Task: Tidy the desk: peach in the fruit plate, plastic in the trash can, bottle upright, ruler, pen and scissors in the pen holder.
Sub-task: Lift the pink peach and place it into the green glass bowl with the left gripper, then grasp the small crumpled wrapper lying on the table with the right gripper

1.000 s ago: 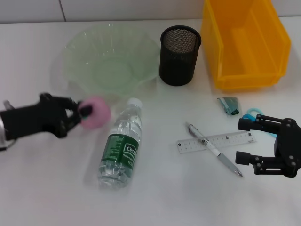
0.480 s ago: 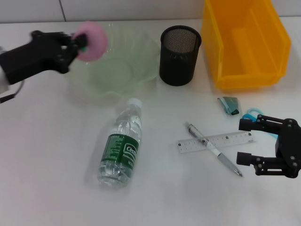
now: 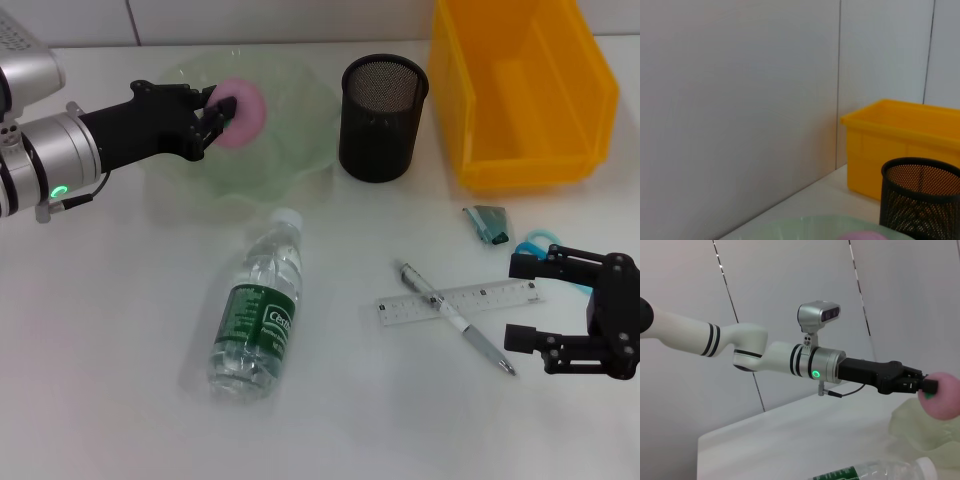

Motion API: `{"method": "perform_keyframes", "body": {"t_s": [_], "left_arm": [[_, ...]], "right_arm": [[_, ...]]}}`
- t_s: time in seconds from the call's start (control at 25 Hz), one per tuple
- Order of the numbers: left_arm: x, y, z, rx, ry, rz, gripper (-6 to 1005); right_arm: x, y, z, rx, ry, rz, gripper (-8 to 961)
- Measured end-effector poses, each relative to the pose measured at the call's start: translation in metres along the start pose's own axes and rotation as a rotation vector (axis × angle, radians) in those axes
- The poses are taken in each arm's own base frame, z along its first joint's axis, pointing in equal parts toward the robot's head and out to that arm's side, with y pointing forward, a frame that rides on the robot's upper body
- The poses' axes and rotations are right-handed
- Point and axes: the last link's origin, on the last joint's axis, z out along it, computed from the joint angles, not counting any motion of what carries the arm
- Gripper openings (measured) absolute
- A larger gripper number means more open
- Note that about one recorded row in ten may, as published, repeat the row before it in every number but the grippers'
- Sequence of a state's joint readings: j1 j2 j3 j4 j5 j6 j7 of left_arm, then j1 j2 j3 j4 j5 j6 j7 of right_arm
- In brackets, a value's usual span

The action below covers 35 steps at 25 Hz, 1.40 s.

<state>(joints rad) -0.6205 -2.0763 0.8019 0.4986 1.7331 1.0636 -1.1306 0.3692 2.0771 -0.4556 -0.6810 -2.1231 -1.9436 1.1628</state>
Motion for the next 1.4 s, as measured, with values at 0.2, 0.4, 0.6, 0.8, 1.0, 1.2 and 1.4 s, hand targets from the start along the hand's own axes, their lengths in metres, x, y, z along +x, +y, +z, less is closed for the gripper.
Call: {"method": "perform_keyframes", "body": {"t_s": [0.2, 0.4, 0.6, 0.8, 1.0, 1.2, 1.4], "left_arm": [[-0.002, 0.0, 0.0, 0.01, -0.008, -0.005, 283], [-0.002, 0.003, -0.004, -0.02, 0.01, -0.014, 413], [0.005, 0.027, -0.022, -0.189, 0.107, 0.004, 521], [0.004, 0.059, -0.039, -0.394, 0.18, 0.035, 667], [-0.005, 0.07, -0.039, -0.435, 0.147, 0.028, 807], [-0.01, 0.074, -0.038, -0.439, 0.139, 0.039, 862], [-0.012, 0.081, -0.036, -0.483, 0.115, 0.056, 862]], "right_arm": [[0.0, 0.0, 0.0, 0.001, 0.0, 0.008, 825], [-0.003, -0.002, -0.003, 0.016, -0.002, 0.03, 825], [-0.023, 0.002, -0.021, 0.027, -0.048, 0.033, 824], [-0.065, 0.003, -0.053, 0.121, -0.048, 0.085, 824], [-0.109, -0.004, -0.065, 0.306, 0.222, 0.199, 824], [-0.142, -0.006, -0.046, 0.503, 0.516, 0.28, 824], [-0.157, -0.011, -0.014, 0.651, 0.738, 0.414, 824]]}}
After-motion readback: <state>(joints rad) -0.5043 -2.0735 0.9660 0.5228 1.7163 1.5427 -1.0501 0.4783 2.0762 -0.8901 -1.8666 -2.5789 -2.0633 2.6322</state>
